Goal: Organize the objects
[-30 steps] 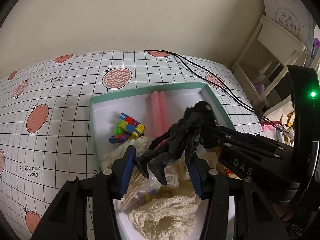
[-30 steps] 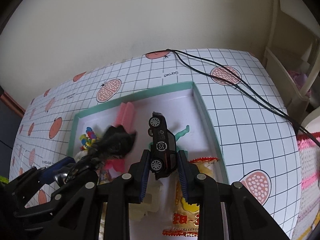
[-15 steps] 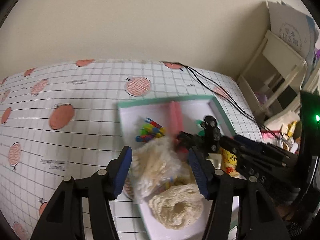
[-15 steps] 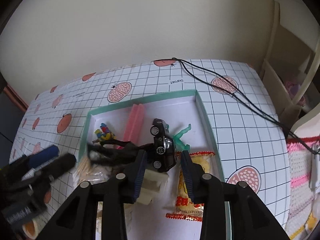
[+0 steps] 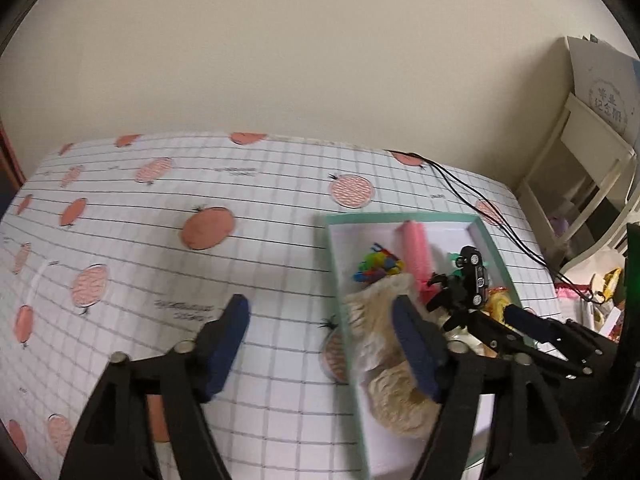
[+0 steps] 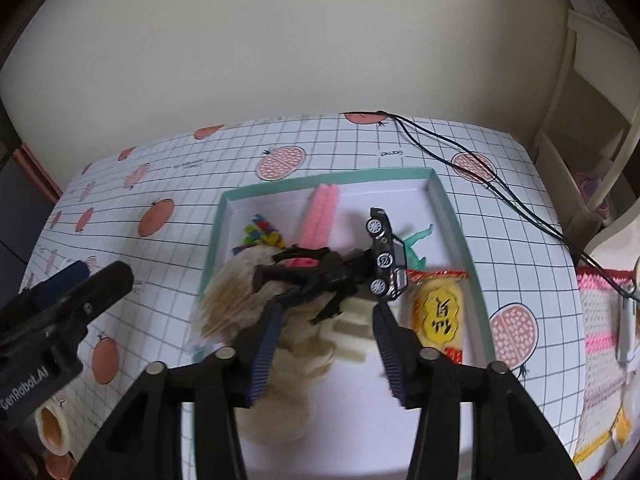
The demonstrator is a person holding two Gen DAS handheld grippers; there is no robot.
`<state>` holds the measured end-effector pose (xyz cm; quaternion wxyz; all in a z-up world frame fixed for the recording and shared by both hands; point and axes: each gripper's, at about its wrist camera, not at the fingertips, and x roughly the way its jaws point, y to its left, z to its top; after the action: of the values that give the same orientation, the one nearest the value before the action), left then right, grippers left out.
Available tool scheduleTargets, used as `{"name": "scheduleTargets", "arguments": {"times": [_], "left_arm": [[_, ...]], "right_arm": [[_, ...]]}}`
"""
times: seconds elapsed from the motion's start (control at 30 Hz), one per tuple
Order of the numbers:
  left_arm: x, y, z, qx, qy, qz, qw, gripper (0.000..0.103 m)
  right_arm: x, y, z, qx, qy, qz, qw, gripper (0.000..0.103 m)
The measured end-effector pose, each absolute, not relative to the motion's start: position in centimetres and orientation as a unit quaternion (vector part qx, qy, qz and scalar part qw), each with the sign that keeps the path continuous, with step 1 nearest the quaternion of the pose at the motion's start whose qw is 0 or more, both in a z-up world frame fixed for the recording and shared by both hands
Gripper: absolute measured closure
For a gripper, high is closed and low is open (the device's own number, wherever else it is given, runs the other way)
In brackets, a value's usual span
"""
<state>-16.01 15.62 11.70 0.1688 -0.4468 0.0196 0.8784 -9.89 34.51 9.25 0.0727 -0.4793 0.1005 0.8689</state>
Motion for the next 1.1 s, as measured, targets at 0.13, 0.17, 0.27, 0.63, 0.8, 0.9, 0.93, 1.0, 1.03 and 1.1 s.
{"name": "scheduleTargets", "arguments": {"times": [0.13, 0.17, 0.27, 0.63, 0.8, 0.9, 0.93, 1.0, 1.03, 1.1], "left_arm": [[-14.3, 13.4, 12.1, -0.436, 0.013, 0.886, 0.158, 0.017], [-13.9, 12.7, 12.2, -0.432, 0.008, 0.889, 0.153, 0.017], [-12.8, 10.8, 12.5, -0.427, -0.006, 0.893, 0.145, 0.007], [-8.4, 6.5, 13.7, -0.395, -0.044, 0.907, 0.141, 0.0], [-6.4, 5.4, 14.1, -0.378, -0.052, 0.913, 0.144, 0.0], [-5.2, 4.8, 14.4, -0.364, -0.048, 0.92, 0.14, 0.0], [-4.8, 4.5, 14.3, -0.361, -0.045, 0.921, 0.135, 0.0], [-3.9, 4.0, 14.0, -0.364, -0.045, 0.922, 0.126, 0.0], [-3.6, 3.8, 13.8, -0.367, -0.047, 0.92, 0.124, 0.0], [-3.0, 3.1, 13.2, -0.374, -0.056, 0.918, 0.122, 0.0]], "right_arm": [[-8.8, 33.6, 9.9, -0.48, 0.098, 0.868, 0.078, 0.041], [-8.5, 33.4, 10.0, -0.478, 0.1, 0.869, 0.075, 0.038], [-7.4, 32.4, 10.7, -0.471, 0.08, 0.875, 0.078, 0.029], [-2.6, 30.2, 12.9, -0.432, 0.087, 0.895, 0.074, 0.0], [-0.7, 29.0, 13.3, -0.42, 0.088, 0.901, 0.071, 0.0], [0.6, 28.0, 13.3, -0.415, 0.076, 0.904, 0.074, 0.0], [1.0, 27.6, 13.2, -0.415, 0.07, 0.904, 0.076, 0.0], [1.8, 27.1, 12.9, -0.415, 0.066, 0.904, 0.079, 0.0], [2.1, 26.8, 12.7, -0.416, 0.066, 0.903, 0.083, 0.0], [2.7, 26.5, 12.1, -0.419, 0.072, 0.901, 0.083, 0.0]]}}
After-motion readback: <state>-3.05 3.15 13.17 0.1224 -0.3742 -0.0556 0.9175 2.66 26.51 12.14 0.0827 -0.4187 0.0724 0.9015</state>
